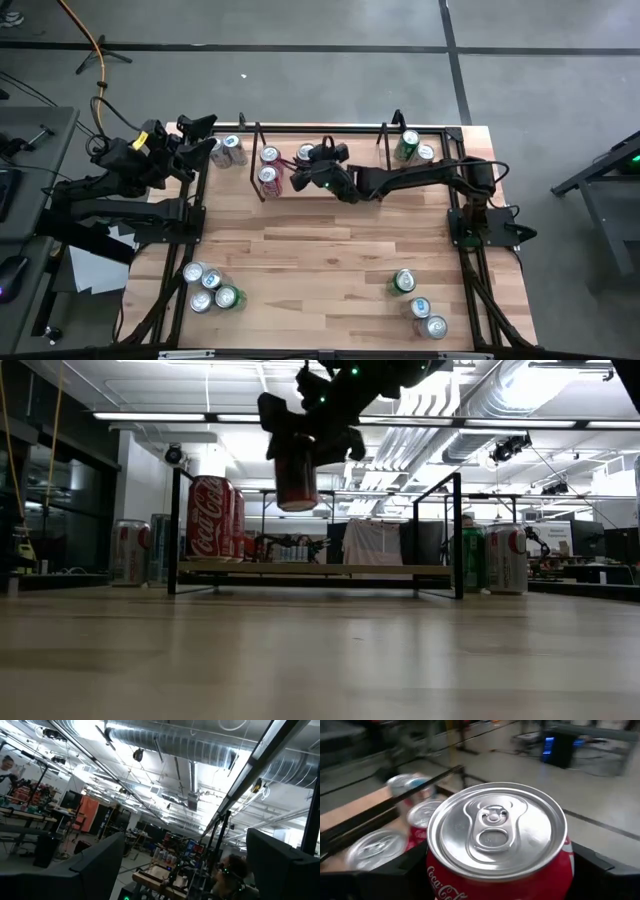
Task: Place canned beverage on shelf
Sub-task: Put the red soda can on the shelf aligned with the other red soda cans
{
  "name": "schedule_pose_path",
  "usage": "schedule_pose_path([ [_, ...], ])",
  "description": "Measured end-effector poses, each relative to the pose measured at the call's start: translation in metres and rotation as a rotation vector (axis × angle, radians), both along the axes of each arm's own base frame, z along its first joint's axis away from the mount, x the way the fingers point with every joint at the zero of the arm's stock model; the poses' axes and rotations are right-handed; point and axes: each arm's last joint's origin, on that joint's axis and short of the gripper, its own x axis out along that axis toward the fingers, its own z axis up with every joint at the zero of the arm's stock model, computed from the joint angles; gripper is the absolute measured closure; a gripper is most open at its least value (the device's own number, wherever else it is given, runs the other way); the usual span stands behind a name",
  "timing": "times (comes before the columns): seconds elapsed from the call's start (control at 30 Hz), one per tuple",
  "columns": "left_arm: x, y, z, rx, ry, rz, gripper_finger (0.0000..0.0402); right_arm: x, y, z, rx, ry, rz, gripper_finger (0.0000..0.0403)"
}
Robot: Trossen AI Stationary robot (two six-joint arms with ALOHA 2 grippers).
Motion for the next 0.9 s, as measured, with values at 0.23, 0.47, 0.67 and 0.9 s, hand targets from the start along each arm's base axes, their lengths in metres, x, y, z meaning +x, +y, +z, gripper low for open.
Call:
schedule_pose_path([
  [0.23,0.0,0.0,0.0,0.004,-0.001,-0.009,0.0071,-0.004,-0.028,-0.019,0.028,0.062,0.36,0.0108],
  [0.47,-0.005,-0.001,0.002,0.007,-0.024,-0.01,0.0071,-0.014,-0.055,-0.017,0.221,-0.078,0.85,0.0108],
  [0.67,-0.007,-0.001,0.002,0.009,-0.033,-0.012,0.0071,-0.018,-0.062,0.01,0.347,-0.351,1.256,0.0108],
  [0.9,-0.007,-0.001,0.002,0.007,-0.031,-0.009,0.0071,-0.026,-0.061,0.033,0.437,-0.452,1.526,0.0108],
])
